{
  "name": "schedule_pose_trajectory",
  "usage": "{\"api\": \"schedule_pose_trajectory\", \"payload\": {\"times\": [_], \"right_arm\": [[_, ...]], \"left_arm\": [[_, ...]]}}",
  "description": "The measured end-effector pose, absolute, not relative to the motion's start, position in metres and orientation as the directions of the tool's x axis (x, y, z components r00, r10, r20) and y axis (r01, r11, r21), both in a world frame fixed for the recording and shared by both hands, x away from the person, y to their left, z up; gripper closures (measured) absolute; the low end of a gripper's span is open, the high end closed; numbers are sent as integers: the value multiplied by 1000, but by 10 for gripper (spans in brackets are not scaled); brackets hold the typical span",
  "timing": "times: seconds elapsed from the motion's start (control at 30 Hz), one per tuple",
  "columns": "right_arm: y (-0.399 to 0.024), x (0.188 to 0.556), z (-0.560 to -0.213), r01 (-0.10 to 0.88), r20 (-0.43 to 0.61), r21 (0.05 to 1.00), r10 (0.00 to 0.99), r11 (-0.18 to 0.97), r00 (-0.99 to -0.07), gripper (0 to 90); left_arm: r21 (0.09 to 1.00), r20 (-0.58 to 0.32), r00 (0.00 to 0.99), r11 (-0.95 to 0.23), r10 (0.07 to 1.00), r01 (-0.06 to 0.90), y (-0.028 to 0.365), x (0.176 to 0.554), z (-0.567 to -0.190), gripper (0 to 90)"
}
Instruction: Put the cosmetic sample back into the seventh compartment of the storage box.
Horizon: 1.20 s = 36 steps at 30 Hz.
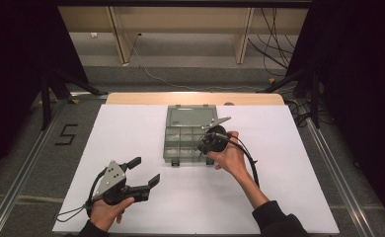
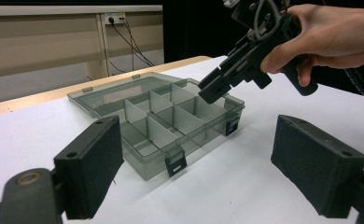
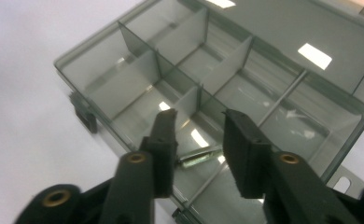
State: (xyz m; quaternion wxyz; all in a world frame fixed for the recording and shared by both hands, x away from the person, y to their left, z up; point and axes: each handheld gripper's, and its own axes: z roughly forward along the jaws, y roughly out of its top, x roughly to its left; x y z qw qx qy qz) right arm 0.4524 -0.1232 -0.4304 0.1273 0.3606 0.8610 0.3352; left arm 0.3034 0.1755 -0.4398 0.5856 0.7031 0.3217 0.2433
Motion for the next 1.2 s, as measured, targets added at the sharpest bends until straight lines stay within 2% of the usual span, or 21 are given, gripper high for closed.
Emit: {"api": "schedule_pose_trajectory", "payload": {"times": [0.33,0.6,0.97,1.2], "right_arm": [[-129,440,-422,480,-6,694,671,537,-741,471],[-135,431,-412,450,-7,719,653,530,-757,443],[-135,421,-403,421,-17,748,649,513,-760,338],[-136,415,-397,363,-41,782,624,506,-780,313]], "left_arm": [[981,-41,678,-98,734,165,175,304,-440,157],[981,-30,676,-110,737,163,176,303,-439,157],[980,-33,676,-108,736,166,176,303,-439,157],[980,-31,677,-112,735,166,175,303,-439,157]]}}
